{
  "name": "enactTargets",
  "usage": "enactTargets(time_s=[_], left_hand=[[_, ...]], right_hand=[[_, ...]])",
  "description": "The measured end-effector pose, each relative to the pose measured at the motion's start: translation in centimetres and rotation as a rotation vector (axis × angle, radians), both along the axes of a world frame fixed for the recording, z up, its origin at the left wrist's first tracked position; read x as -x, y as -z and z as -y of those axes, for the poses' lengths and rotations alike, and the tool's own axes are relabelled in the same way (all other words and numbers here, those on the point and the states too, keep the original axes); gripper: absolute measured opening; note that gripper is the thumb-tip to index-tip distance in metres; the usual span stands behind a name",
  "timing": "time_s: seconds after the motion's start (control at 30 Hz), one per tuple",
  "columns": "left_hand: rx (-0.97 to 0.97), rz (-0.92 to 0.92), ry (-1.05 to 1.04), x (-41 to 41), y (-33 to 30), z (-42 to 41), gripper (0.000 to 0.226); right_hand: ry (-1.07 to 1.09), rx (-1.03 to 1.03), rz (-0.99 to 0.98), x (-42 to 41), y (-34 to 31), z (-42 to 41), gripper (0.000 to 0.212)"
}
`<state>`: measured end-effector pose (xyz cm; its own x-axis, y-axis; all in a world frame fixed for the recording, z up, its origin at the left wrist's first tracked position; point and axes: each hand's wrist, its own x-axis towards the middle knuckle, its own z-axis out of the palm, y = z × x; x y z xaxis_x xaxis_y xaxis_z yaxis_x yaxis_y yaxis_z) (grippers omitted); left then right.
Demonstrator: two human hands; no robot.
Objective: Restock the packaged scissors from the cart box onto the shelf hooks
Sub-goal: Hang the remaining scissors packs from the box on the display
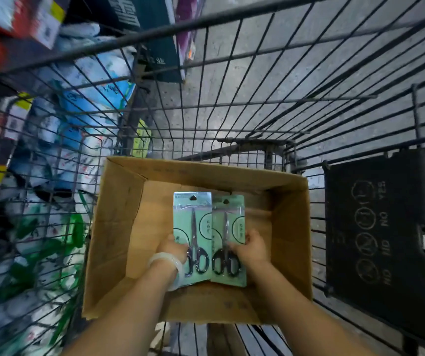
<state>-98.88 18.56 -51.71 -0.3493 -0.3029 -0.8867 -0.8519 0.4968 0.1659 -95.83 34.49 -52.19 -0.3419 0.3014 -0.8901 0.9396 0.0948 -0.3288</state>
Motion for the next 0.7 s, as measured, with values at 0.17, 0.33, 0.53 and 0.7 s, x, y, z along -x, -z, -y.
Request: enactTargets(time_s=[0.17,0.33,0.53,0.7], left_hand=[[-0.071,-0.135,-0.111,1.0,-4.4,1.8,0.004],[-0.105,-0.282,-0.186,2.0,-9.8,3.7,0.005],[-0.110,-0.433,-0.226,1.8,-16.9,7.3,0.010],[0.000,-0.518,-0.209,-1.0,-23.5,12.4,0.048]], right_hand=[[0.007,0.129,-0.106,2.0,-4.2,-0.7,0.022],[-0.087,0.193,-0.335,4.8,-9.3,0.1,0.022],[-0.302,0.175,-0.520,6.8,-15.6,3.5,0.016],[-0.429,0.247,-0.699,6.6,-21.7,8.6,0.016]])
